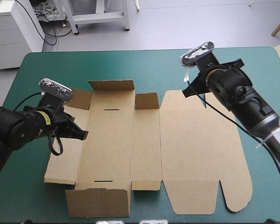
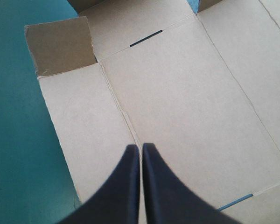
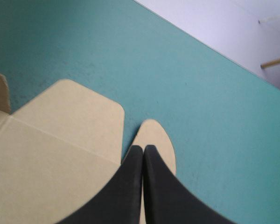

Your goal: Fold the box

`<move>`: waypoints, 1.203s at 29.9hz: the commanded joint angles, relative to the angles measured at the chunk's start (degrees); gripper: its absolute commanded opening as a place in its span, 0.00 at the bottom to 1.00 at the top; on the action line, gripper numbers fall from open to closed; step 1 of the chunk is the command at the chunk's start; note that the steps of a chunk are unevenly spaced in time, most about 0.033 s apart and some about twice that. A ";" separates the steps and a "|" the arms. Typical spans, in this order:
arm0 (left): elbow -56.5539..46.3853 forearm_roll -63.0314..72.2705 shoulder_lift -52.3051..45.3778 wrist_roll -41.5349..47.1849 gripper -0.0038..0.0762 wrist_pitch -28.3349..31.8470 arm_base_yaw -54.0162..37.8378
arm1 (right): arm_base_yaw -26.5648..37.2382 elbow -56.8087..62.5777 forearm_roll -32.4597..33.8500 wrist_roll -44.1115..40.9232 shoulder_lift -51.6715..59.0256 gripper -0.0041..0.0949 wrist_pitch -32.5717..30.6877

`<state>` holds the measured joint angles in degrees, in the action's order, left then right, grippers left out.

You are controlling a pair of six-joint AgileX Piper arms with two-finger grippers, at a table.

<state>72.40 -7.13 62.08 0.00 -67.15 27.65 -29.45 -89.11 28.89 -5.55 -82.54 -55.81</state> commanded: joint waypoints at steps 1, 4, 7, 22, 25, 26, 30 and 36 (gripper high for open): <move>1.82 -0.61 -1.03 0.00 0.04 2.58 -0.09 | 4.58 -2.07 -0.33 0.04 2.38 0.02 -2.22; 1.82 -0.61 -0.91 0.00 0.04 2.81 -0.09 | 9.74 -1.82 -7.40 2.44 3.42 0.02 -2.78; 1.82 -0.61 -0.36 0.00 0.04 3.54 -0.09 | 15.06 -0.75 -16.29 6.90 5.22 0.02 -2.78; 1.82 8.31 9.49 -7.37 0.07 4.14 -6.11 | 25.71 15.97 -24.62 12.80 16.26 0.02 -1.74; 1.82 20.86 10.42 -16.16 0.07 3.52 -15.60 | 25.71 19.53 -24.62 12.80 17.66 0.02 -0.87; 1.82 25.18 10.70 -19.31 0.07 3.02 -19.25 | 25.71 20.60 -24.73 12.80 18.14 0.02 -0.43; 1.82 38.12 11.52 -27.90 0.07 -0.59 -32.30 | 25.71 23.95 -24.73 12.80 19.34 0.02 1.97; 1.82 49.45 12.33 -34.31 0.07 -5.90 -51.30 | 25.71 26.33 -25.12 12.80 19.50 0.02 3.42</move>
<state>72.40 35.31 75.83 -32.08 -70.31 -17.34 -4.27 -61.87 3.93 6.71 -64.41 -55.70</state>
